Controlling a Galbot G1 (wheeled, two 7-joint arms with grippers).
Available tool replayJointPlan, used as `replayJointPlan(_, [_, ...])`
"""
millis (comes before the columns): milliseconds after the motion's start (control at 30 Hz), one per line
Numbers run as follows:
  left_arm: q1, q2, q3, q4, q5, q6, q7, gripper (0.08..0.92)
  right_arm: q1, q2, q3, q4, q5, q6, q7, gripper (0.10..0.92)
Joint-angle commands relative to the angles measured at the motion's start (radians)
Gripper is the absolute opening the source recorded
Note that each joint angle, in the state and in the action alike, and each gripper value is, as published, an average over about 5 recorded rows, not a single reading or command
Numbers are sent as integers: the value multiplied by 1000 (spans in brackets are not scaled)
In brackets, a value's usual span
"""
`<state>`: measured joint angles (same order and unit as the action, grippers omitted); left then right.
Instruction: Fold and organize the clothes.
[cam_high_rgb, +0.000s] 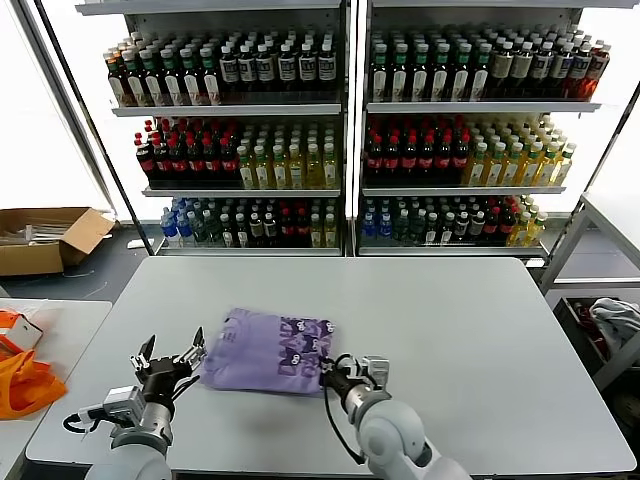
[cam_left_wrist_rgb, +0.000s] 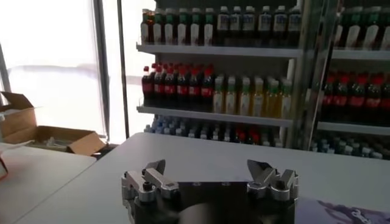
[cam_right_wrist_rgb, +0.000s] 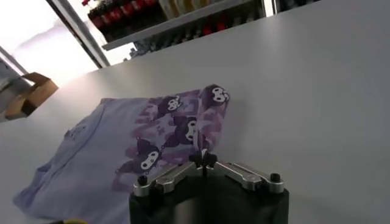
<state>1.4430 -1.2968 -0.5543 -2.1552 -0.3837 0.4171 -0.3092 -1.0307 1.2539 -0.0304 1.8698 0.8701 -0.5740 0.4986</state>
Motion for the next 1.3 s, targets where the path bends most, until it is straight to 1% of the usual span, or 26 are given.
replayJointPlan(33, [-9,14,10,-3,-9,0,1,823,-95,-310,206,65,-158,-4,-142,108])
replayJointPlan(200, [-11,15,31,-11,-11,3,-1,823,-79,-399,254,35,-234,-4,-203,108])
replayJointPlan(300, [-8,7,47,-15,-9,4,-2,823,-66,-403,274,31,-287,-1,-229,110])
replayJointPlan(400, [-2,3,58,-18,-6,4,-2,822,-73,-374,291,36,-380,30,-264,147])
replayJointPlan(567, [9,5,65,-27,-6,5,-1,823,-80,-311,277,13,-536,82,-271,285])
replayJointPlan(667, [20,5,63,-36,-6,5,0,823,-102,-279,289,35,-580,93,-253,372])
replayJointPlan(867, [44,1,47,-59,-9,5,1,823,-186,-262,286,218,-522,89,-247,545])
replayJointPlan(967, [49,-1,5,-96,-35,11,1,823,-222,-236,235,278,-521,71,-229,632])
replayJointPlan(1067, [66,7,-85,-148,-98,19,1,822,-260,-193,198,298,-525,44,-196,719])
replayJointPlan(1167, [95,17,-176,-185,-145,19,-1,823,-297,-165,183,289,-522,39,-179,787])
replayJointPlan(1300, [118,15,-203,-222,-148,30,-4,823,-308,-160,174,255,-488,53,-174,819])
